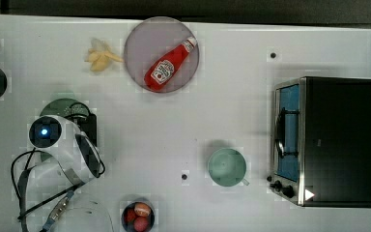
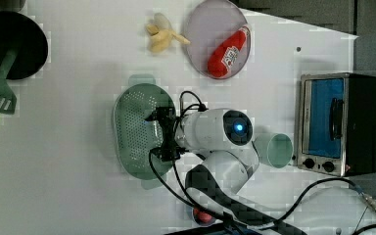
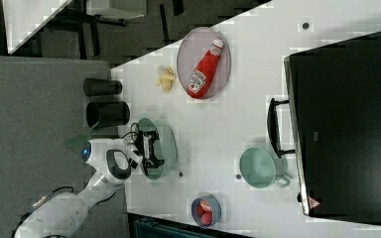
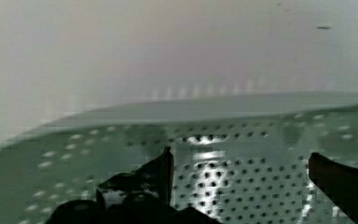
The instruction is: Drag strainer left to right.
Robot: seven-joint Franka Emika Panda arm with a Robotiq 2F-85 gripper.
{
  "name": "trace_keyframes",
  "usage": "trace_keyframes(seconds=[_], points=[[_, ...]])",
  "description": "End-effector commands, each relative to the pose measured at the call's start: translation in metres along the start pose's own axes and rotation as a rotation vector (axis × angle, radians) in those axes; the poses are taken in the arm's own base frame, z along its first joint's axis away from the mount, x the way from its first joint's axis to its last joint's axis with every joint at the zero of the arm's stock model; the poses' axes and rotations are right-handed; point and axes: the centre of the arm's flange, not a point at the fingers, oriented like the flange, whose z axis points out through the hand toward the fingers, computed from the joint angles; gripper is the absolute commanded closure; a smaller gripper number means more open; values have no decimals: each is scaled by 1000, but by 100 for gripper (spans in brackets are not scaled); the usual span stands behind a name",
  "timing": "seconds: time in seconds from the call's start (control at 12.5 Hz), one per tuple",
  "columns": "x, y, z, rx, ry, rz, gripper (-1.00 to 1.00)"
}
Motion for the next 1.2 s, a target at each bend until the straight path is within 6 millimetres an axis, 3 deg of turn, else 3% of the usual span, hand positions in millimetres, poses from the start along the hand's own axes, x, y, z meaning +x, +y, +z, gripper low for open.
trace_keyframes(seconds=[0.08, 1.2], points=[[55, -23, -18, 16, 29, 130, -100], [227, -22, -45, -3, 83, 63, -100]])
